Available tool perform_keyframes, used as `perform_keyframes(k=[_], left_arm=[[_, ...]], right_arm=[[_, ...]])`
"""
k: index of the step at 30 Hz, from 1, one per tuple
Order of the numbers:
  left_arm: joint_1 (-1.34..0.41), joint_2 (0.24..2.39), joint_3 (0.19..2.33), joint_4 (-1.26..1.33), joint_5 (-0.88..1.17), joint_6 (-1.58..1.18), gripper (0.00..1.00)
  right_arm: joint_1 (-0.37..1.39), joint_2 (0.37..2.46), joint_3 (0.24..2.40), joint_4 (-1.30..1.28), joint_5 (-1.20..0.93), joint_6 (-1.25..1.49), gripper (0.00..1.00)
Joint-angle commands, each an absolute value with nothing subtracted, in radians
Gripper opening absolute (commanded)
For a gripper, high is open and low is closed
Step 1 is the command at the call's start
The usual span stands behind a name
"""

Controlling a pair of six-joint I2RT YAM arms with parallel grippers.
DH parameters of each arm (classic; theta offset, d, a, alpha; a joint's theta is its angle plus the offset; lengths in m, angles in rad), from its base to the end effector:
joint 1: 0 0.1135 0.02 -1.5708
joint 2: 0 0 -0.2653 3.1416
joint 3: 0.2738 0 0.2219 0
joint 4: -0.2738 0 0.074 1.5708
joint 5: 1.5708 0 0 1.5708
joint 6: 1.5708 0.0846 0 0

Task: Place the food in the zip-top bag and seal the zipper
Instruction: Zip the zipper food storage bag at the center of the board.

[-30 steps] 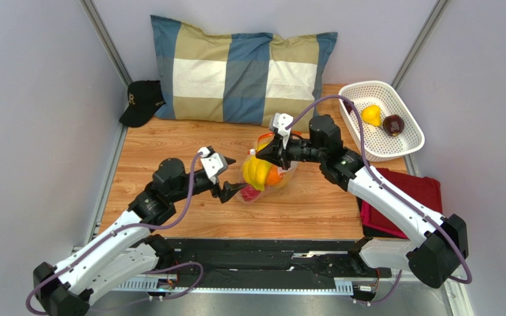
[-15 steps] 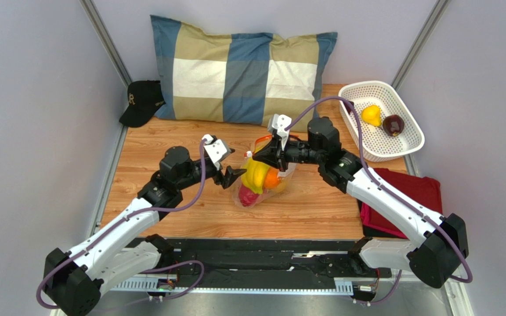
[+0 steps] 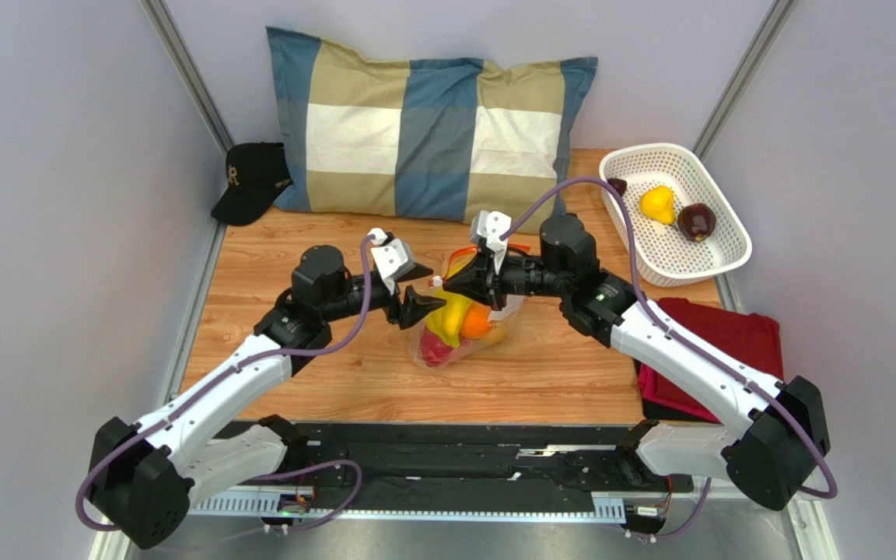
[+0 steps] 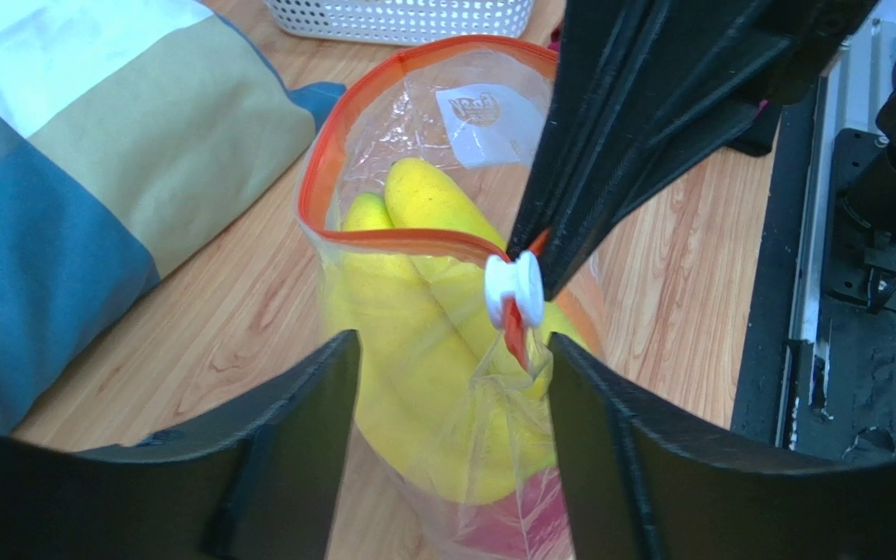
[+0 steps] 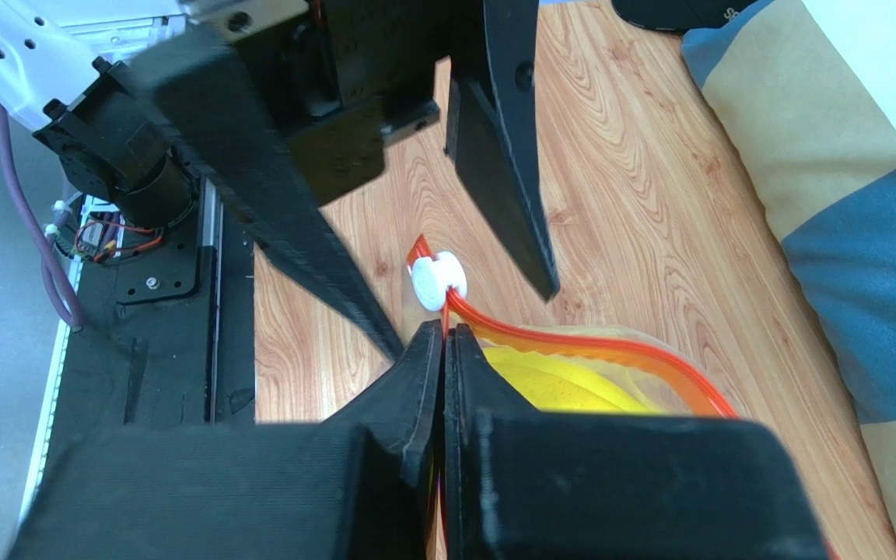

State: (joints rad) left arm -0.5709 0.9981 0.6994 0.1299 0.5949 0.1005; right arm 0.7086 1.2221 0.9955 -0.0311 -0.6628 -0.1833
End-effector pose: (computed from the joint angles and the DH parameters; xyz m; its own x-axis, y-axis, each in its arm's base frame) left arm 0.1764 -0.1696 0.3067 -0.0491 0.1303 -0.9903 0.9220 0.3872 0.0052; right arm 0.1841 0.2263 0.3374 -0.0144 -0.2016 -0.9794 -0.9839 0.1775 -0.0221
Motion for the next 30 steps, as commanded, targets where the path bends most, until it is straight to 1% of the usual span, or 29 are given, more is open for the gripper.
perform_keyframes(k=[1, 2, 3, 4, 6, 7, 8, 10, 11, 12, 13, 14, 16, 18, 19, 20, 23, 25, 30], left_arm=[[-0.572, 1.028, 0.753, 0.238, 0.604, 0.058, 0.61], [-0.571, 1.032, 0.75, 0.241, 0.604, 0.061, 0.51], [-0.572, 1.031, 0.75, 0.244, 0.609, 0.066, 0.45], [-0.571, 1.029, 0.749, 0.241, 0.626, 0.072, 0.34], [-0.571, 1.02, 0.746, 0.221, 0.656, 0.092, 0.22], [-0.572, 1.017, 0.746, 0.21, 0.664, 0.101, 0.0], [-0.572, 1.005, 0.736, 0.206, 0.666, 0.115, 0.0], [-0.572, 0.983, 0.726, 0.199, 0.681, 0.146, 0.0], [-0.572, 0.979, 0.723, 0.189, 0.692, 0.167, 0.0], [-0.572, 0.974, 0.724, 0.167, 0.709, 0.201, 0.0], [-0.572, 0.971, 0.726, 0.157, 0.719, 0.219, 0.0], [-0.572, 0.966, 0.727, 0.149, 0.729, 0.236, 0.0], [-0.571, 0.962, 0.727, 0.127, 0.759, 0.282, 0.0], [-0.572, 0.962, 0.735, 0.098, 0.794, 0.322, 0.0], [-0.574, 0.96, 0.736, 0.092, 0.798, 0.349, 0.0], [-0.574, 0.96, 0.738, 0.091, 0.799, 0.359, 0.0], [-0.575, 0.96, 0.747, 0.066, 0.808, 0.4, 0.0], [-0.575, 0.96, 0.752, 0.051, 0.807, 0.41, 0.0], [-0.578, 0.954, 0.753, 0.028, 0.815, 0.44, 0.0]], right_arm=[[0.718, 1.169, 1.0, 0.084, -0.663, -0.195, 0.0], [0.721, 1.166, 0.996, 0.084, -0.658, -0.196, 0.0], [0.721, 1.158, 0.994, 0.083, -0.654, -0.199, 0.0], [0.719, 1.155, 0.991, 0.081, -0.65, -0.201, 0.0], [0.721, 1.149, 0.991, 0.069, -0.647, -0.209, 0.0], [0.719, 1.147, 1.0, 0.055, -0.65, -0.231, 0.02], [0.721, 1.146, 1.008, 0.011, -0.649, -0.248, 0.11], [0.718, 1.138, 1.041, -0.087, -0.632, -0.312, 0.21], [0.718, 1.138, 1.054, -0.115, -0.627, -0.337, 0.38], [0.718, 1.135, 1.063, -0.142, -0.626, -0.371, 0.47], [0.715, 1.128, 1.072, -0.178, -0.636, -0.396, 0.53], [0.706, 1.127, 1.087, -0.193, -0.653, -0.443, 0.63], [0.706, 1.129, 1.11, -0.248, -0.724, -0.488, 0.7], [0.706, 1.15, 1.147, -0.273, -0.773, -0.538, 0.71], [0.706, 1.164, 1.16, -0.284, -0.81, -0.541, 0.7], [0.707, 1.193, 1.19, -0.29, -0.825, -0.543, 0.65], [0.706, 1.248, 1.248, -0.371, -0.9, -0.572, 0.59], [0.707, 1.301, 1.307, -0.449, -0.955, -0.613, 0.59], [0.712, 1.388, 1.38, -0.569, -1.012, -0.702, 0.57]])
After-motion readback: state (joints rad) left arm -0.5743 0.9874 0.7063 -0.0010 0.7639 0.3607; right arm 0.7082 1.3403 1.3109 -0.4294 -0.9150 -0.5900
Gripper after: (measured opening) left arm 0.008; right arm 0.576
